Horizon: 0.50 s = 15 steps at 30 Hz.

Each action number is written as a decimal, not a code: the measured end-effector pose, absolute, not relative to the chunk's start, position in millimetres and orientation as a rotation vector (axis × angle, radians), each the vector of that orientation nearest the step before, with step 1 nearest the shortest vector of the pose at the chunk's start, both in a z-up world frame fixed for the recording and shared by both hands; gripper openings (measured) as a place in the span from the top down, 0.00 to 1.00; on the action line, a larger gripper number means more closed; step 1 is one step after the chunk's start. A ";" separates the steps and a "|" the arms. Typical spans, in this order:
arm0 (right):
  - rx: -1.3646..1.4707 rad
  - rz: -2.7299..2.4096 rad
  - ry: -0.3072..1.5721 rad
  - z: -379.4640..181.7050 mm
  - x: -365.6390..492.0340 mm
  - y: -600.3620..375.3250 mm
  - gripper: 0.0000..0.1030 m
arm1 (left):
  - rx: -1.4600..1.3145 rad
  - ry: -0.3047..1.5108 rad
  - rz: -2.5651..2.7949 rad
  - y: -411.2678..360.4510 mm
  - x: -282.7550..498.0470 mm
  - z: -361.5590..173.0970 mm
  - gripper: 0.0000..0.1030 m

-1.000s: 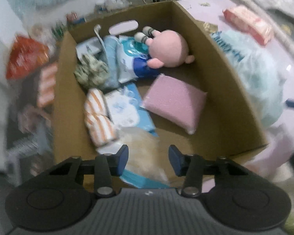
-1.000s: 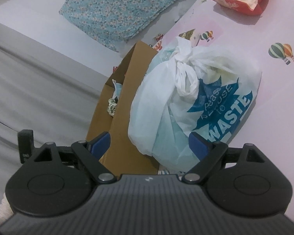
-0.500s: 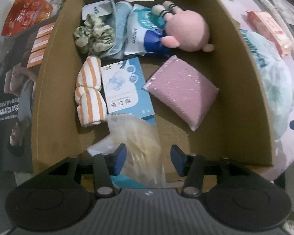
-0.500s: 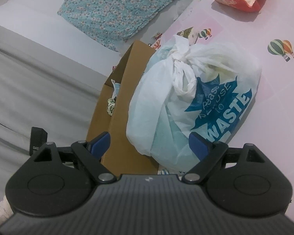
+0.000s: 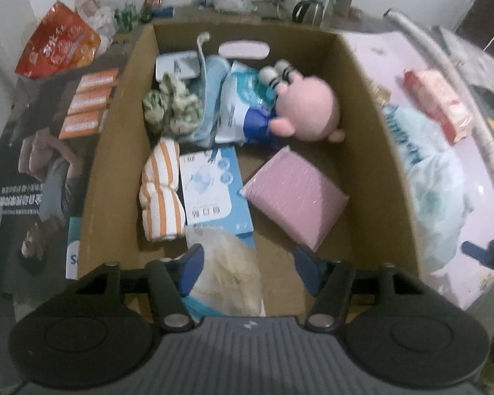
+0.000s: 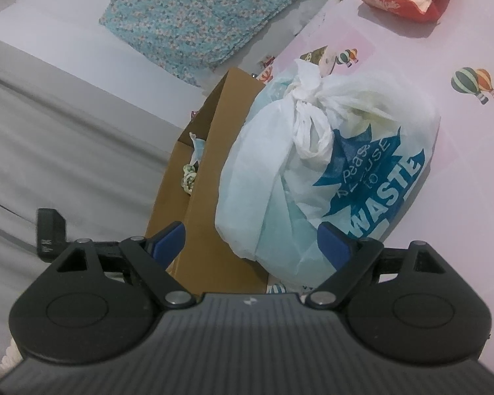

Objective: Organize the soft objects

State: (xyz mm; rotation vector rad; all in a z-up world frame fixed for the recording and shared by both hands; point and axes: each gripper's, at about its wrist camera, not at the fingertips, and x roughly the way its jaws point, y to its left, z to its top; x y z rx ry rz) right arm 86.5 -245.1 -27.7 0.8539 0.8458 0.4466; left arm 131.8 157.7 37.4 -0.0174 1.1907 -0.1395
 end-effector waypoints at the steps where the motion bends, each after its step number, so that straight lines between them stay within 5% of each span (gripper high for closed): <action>1: 0.850 0.449 0.846 -26.6 86.7 -244.8 0.15 | -0.019 1.183 -0.142 158.3 130.0 40.9 0.31; 9: 0.827 0.480 0.857 -19.6 91.6 -231.7 0.15 | -0.039 1.161 -0.072 171.0 123.6 46.5 0.29; 15: 0.711 0.670 0.849 36.3 117.4 -187.8 0.15 | -0.123 0.939 -0.021 190.3 91.4 77.0 0.22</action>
